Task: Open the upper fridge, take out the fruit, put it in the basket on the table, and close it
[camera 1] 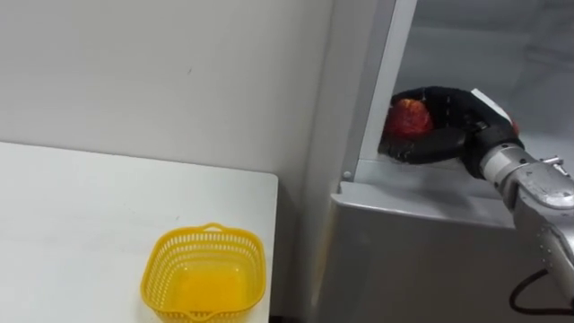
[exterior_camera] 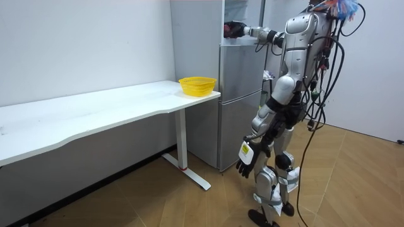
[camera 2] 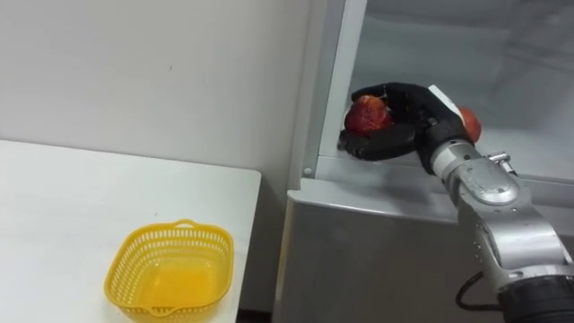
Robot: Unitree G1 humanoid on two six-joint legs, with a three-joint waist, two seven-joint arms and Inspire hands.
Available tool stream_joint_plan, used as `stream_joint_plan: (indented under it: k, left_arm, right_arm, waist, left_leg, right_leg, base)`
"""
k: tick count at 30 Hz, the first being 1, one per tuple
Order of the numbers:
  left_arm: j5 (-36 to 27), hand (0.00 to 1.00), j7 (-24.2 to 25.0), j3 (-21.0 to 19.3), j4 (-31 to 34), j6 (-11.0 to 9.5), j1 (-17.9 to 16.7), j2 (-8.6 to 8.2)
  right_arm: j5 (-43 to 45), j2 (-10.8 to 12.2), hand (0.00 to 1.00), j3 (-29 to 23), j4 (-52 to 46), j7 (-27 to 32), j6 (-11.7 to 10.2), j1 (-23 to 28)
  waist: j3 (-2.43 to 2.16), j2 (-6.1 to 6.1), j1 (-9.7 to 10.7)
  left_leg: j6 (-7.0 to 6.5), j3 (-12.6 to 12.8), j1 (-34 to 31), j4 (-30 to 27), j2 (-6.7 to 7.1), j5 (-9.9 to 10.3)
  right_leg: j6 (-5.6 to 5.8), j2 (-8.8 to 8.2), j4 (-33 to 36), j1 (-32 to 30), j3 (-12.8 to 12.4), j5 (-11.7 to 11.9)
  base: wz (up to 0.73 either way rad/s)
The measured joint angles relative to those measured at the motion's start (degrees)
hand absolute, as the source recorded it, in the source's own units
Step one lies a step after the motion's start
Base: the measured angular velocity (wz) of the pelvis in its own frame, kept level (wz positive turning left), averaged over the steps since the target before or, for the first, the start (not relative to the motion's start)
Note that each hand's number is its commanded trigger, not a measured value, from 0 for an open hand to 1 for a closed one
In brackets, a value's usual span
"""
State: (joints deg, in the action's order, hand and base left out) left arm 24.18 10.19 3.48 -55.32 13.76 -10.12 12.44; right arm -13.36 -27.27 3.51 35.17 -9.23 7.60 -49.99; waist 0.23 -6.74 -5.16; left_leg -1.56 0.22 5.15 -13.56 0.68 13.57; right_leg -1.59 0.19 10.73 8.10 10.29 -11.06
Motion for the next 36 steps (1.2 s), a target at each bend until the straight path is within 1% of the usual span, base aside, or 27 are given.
stream_joint_plan:
  k: [4,8,10,12,15,19,21,22,24,25,26,28,30,33,34,35,36]
  left_arm:
    - [-0.1,0.00,0.1,0.1,0.0,0.0,0.1,0.02]
    - [-1.1,0.00,0.1,1.2,-0.1,0.0,0.3,0.51]
    - [-1.2,0.00,0.1,1.3,-0.1,0.0,0.3,0.54]
    - [-2.4,0.00,0.0,2.0,-0.1,0.0,0.2,0.88]
    - [-2.4,0.00,0.0,2.1,-0.3,0.0,0.4,1.10]
    - [-2.5,0.00,0.0,1.9,-0.3,0.0,0.4,1.14]
    - [-2.3,0.00,-0.1,1.8,-0.4,-0.1,0.4,1.15]
    - [-2.2,0.00,-0.2,1.8,-0.4,-0.1,0.4,1.12]
    - [-2.2,0.00,-0.8,1.7,-1.4,-0.1,0.4,0.95]
    - [-2.3,0.00,-1.0,1.7,-1.6,-0.1,0.4,0.97]
    - [-2.4,0.00,-1.3,1.8,-1.6,-0.2,0.0,0.99]
    - [-3.1,0.00,-2.0,1.8,-1.6,-0.4,-0.4,0.99]
    - [-3.6,0.00,-2.3,1.9,-1.8,-1.2,-0.5,0.98]
    - [-4.6,0.00,-2.3,2.0,-2.1,-1.7,-0.7,0.89]
    - [-4.6,0.00,-2.3,2.0,-2.1,-1.7,-0.7,0.82]
    - [-4.6,0.00,-2.3,2.0,-2.1,-1.7,-0.7,0.68]
    - [-4.5,0.00,-2.4,2.0,-2.1,-1.7,-0.7,0.63]
  right_arm:
    - [-0.7,0.0,1.00,0.0,0.0,1.1,0.0,0.0]
    - [-2.5,0.0,1.00,0.3,0.0,2.5,0.0,0.0]
    - [-3.2,0.0,1.00,0.4,0.1,3.0,0.0,0.0]
    - [-4.6,0.0,1.00,0.5,0.2,3.6,0.0,0.1]
    - [-5.9,0.2,1.00,0.5,0.1,4.4,0.0,0.1]
    - [-7.3,0.2,1.00,0.4,-0.4,5.0,0.0,0.1]
    - [-9.1,0.2,1.00,0.3,-1.1,6.0,0.3,0.3]
    - [-9.4,0.2,1.00,0.1,-2.4,6.6,0.7,0.9]
    - [-10.7,0.2,1.00,0.2,-8.1,7.5,0.9,3.0]
    - [-10.8,0.2,1.00,0.1,-9.4,8.0,1.1,3.6]
    - [-10.9,0.2,1.00,0.0,-12.7,8.9,1.2,5.3]
    - [-11.0,0.2,1.00,0.0,-16.8,9.6,1.2,7.2]
    - [-10.9,0.2,1.00,0.0,-22.9,10.8,1.2,9.4]
    - [-10.6,0.5,1.00,0.0,-31.0,12.8,1.2,13.0]
    - [-10.6,0.6,1.00,0.0,-32.1,13.1,1.2,13.4]
    - [-10.6,1.0,1.00,0.0,-33.4,13.8,1.2,13.8]
    - [-10.4,1.9,1.00,-0.3,-34.6,14.6,1.2,14.4]
  waist:
    - [-0.05,-0.07,-0.1]
    - [-0.09,-0.18,-0.5]
    - [-0.04,-0.24,-0.5]
    - [0.12,-0.21,-0.5]
    - [0.14,-0.19,0.0]
    - [0.07,-0.11,0.4]
    - [-0.09,0.29,0.7]
    - [-0.19,0.47,0.6]
    - [-0.76,1.50,0.7]
    - [-0.89,1.72,0.7]
    - [-1.06,2.12,0.8]
    - [-1.04,2.60,0.8]
    - [-0.88,2.87,1.2]
    - [-0.79,2.89,2.0]
    - [-0.72,2.87,2.1]
    - [-0.58,2.83,2.2]
    - [-0.54,2.71,2.8]
  left_leg:
    - [0.00,0.6,0.4,0.0,-0.02,0.0]
    - [-0.01,0.6,0.7,0.0,0.01,0.0]
    - [-0.02,0.7,1.0,0.1,0.00,0.0]
    - [-0.01,0.7,1.4,0.2,-0.02,0.0]
    - [-0.01,0.4,1.4,0.2,0.02,0.0]
    - [0.01,0.0,0.6,-0.1,0.05,0.0]
    - [0.01,-0.3,0.3,-0.1,0.06,0.0]
    - [0.01,-0.3,0.3,-0.1,0.07,0.0]
    - [0.01,0.0,0.4,0.0,0.09,0.0]
    - [0.01,0.0,0.5,0.0,0.09,0.0]
    - [0.00,0.1,0.8,0.1,0.09,0.0]
    - [0.01,0.5,1.4,0.3,-0.01,0.0]
    - [0.01,0.8,1.4,0.4,-0.07,0.0]
    - [0.01,1.0,1.4,0.4,-0.06,0.0]
    - [0.01,1.0,1.4,0.4,-0.04,0.0]
    - [0.01,1.1,1.4,0.4,-0.02,0.0]
    - [0.01,1.2,1.3,0.4,-0.02,0.0]
  right_leg:
    - [0.00,0.02,0.0,0.0,0.0,0.0]
    - [0.00,-0.04,-0.1,0.0,-0.2,0.0]
    - [0.00,-0.02,-0.1,0.2,-0.6,0.0]
    - [0.00,0.00,-0.2,0.7,-0.6,0.0]
    - [0.00,0.00,-0.5,0.8,-0.5,0.0]
    - [0.00,-0.01,-1.0,0.6,0.1,0.0]
    - [0.00,-0.06,-1.0,0.5,0.8,0.0]
    - [0.00,-0.06,-1.0,0.4,0.8,0.0]
    - [0.00,-0.11,-1.0,0.5,0.8,0.0]
    - [0.00,-0.11,-1.0,0.6,0.8,0.0]
    - [0.00,-0.10,-1.1,0.9,0.7,0.0]
    - [0.00,-0.05,-1.1,1.2,0.6,0.0]
    - [0.00,-0.06,-1.1,1.0,0.7,0.0]
    - [0.00,-0.09,-1.1,1.1,0.7,0.0]
    - [0.00,-0.10,-1.1,1.1,0.7,0.0]
    - [0.00,-0.12,-1.0,1.1,0.6,0.0]
    - [0.00,-0.14,-0.9,1.0,0.6,0.0]
  base:
    - [-0.01]
    - [-0.02]
    - [-0.04]
    - [0.00]
    - [0.02]
    - [0.06]
    - [0.09]
    - [0.05]
    - [0.00]
    - [0.00]
    - [-0.05]
    - [-0.10]
    - [-0.09]
    - [0.00]
    - [-0.05]
    - [-0.03]
    - [0.00]
